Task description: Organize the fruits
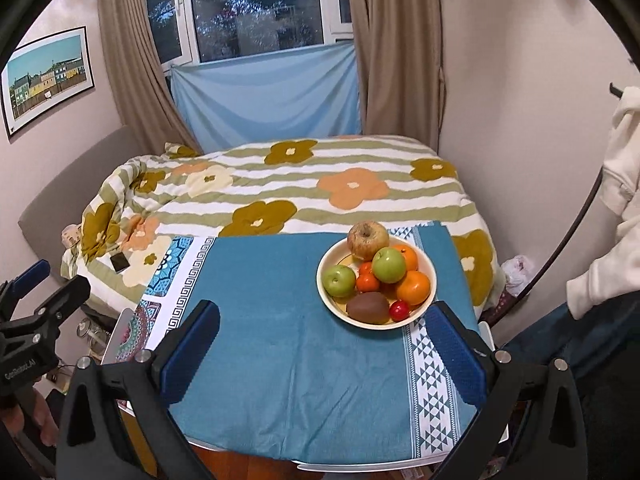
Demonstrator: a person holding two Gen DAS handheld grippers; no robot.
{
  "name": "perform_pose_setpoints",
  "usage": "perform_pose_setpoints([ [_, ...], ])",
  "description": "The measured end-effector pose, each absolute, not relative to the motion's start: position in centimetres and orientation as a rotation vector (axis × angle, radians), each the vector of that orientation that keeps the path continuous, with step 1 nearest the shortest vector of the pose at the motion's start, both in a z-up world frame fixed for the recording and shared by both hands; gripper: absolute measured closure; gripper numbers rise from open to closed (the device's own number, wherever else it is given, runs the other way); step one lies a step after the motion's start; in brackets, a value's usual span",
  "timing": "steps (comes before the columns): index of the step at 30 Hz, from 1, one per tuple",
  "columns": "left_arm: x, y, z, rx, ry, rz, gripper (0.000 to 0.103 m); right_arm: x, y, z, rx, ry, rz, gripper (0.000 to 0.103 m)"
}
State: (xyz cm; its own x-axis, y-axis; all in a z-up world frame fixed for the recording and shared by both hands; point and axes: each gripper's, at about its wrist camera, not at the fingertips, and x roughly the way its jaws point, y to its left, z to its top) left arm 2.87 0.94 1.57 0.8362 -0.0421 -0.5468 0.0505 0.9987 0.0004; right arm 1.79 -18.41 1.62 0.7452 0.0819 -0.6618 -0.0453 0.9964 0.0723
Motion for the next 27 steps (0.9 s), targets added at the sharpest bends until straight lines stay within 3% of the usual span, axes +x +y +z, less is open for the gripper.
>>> perform_pose_setpoints([
  [27,3.7,0.6,1.7,0.008,0.559,-0.083,0.000,2.1,-18.2,1.9,0.051,0.697,0.030,0.000],
])
